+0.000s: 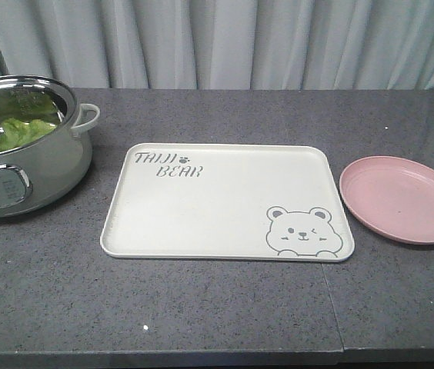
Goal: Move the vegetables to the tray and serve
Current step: 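Reach the left gripper into the pot over the lettuce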
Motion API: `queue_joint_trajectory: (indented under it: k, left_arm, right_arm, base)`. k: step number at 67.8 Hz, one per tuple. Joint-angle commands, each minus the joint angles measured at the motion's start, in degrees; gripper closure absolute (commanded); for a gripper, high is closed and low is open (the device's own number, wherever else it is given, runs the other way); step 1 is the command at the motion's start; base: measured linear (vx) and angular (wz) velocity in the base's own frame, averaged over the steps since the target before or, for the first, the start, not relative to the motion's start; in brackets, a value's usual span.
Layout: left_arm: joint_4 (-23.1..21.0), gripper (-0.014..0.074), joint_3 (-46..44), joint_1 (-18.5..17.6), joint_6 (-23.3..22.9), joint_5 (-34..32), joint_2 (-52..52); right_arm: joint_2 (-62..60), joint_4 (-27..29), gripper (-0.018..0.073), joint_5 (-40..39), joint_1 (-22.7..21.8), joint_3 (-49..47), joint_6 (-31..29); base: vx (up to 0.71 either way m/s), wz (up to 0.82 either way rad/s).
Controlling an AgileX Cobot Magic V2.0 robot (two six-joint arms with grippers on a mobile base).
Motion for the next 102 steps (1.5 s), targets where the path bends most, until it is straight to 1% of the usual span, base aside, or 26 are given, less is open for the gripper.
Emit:
queue_joint_trajectory:
  k: [1,7,11,14,18,26,33,46,55,66,76,84,102]
  left_arm:
    - [0.46,0.0147,-8.93,0.19,6.75,-0.05,8.87]
    - [0.51,0.0147,-17.87,0.19,12.86,4.14,18.52]
    - [0.51,0.0147,-24.09,0.19,15.24,7.74,24.77]
    - [0.64,0.0147,-28.45,0.19,16.14,10.56,29.17]
    - [1.21,0.0147,-34.52,0.19,16.69,14.60,34.80]
    - [4.34,0.0147,-46.04,0.19,16.69,22.76,46.83]
    - [6.89,0.0147,-54.31,0.20,16.69,28.33,56.36]
    - [6.94,0.0147,-66.95,0.20,16.69,38.18,71.15]
    - [6.95,0.0147,-71.03,0.79,16.69,42.09,78.14]
    - [6.25,0.0147,-71.61,2.40,16.28,44.60,83.10]
    - [5.83,0.0147,-71.61,2.86,16.38,45.00,85.36]
    - [3.64,0.0147,-71.61,2.86,18.77,44.82,86.57]
    - [3.38,0.0146,-71.61,2.86,18.01,46.40,90.81]
  right_arm:
    - [3.56,-4.42,-0.0097,-0.24,-0.17,-5.90,-0.82]
    - [6.89,-6.41,-0.0090,3.14,-0.17,-9.40,-0.87]
    - [8.58,-6.42,-0.0085,5.19,-0.17,-10.78,-1.70]
    - [9.46,-6.24,-0.0080,6.20,-0.17,-11.23,-2.53]
    - [10.23,-6.24,-0.0073,6.60,-0.17,-11.30,-3.07]
    - [10.89,-6.24,-0.0055,8.56,-0.17,-11.30,-4.31]
    - [10.89,-6.24,-0.0045,10.35,-0.17,-11.30,-5.51]
    - [10.89,-6.24,-0.0039,14.36,-0.17,-11.30,-5.72]
    - [10.89,-6.24,-0.0036,15.66,-0.17,-11.30,-5.98]
    - [10.89,-5.84,-0.0036,16.76,-0.17,-11.30,-7.22]
    - [10.89,-5.78,-0.0036,16.81,-0.17,-11.30,-7.22]
    - [10.89,-5.63,-0.0036,16.81,-0.17,-11.30,-7.22]
    - [10.89,-5.65,-0.0036,17.65,-0.17,-11.30,-7.22]
  base:
    - [0.00,0.00]
    - [0.00,0.00]
    - [0.00,0.00]
    - [0.00,0.00]
    - [0.00,0.00]
    - [0.00,0.00]
    - [0.00,0.00]
    - [0.00,0.00]
    - [0.00,0.00]
    - [0.00,0.00]
    - [0.00,0.00]
    - [0.00,0.00]
    - [0.00,0.00]
